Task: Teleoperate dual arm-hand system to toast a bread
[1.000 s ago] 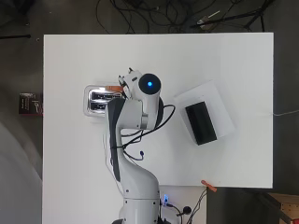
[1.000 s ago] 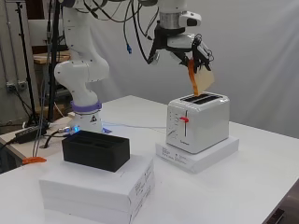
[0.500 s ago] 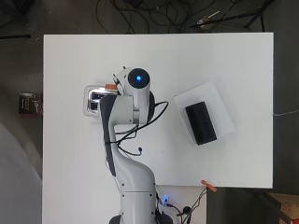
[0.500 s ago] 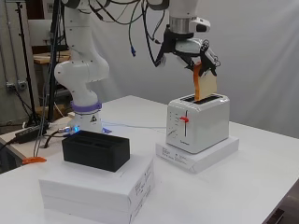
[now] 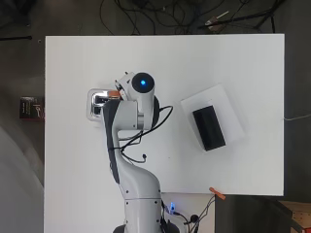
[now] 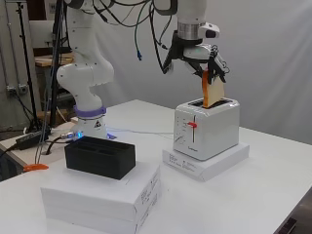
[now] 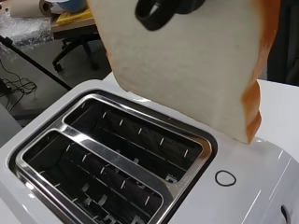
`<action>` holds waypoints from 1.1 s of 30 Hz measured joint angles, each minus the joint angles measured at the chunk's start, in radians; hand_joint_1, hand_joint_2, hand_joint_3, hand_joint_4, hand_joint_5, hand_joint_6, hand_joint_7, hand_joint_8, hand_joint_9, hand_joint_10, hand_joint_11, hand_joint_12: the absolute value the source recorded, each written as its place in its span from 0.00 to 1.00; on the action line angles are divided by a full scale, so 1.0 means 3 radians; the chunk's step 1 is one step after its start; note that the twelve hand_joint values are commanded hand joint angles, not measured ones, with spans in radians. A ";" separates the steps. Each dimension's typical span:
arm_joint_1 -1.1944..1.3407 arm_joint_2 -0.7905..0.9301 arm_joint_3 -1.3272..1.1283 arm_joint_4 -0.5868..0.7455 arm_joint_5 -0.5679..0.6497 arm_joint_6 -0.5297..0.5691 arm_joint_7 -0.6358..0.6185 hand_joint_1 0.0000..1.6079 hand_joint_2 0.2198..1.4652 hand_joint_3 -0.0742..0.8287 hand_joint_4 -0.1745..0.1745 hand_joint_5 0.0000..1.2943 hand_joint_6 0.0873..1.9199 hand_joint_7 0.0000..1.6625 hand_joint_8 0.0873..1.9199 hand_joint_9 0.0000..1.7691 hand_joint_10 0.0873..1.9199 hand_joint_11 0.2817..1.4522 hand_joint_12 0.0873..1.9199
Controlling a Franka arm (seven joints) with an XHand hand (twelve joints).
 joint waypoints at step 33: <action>0.0064 -0.0303 0.0112 -0.0239 0.0043 -0.0106 -0.0048 0.79 0.68 0.08 0.00 0.71 0.48 0.78 0.25 0.84 0.00 0.41 0.09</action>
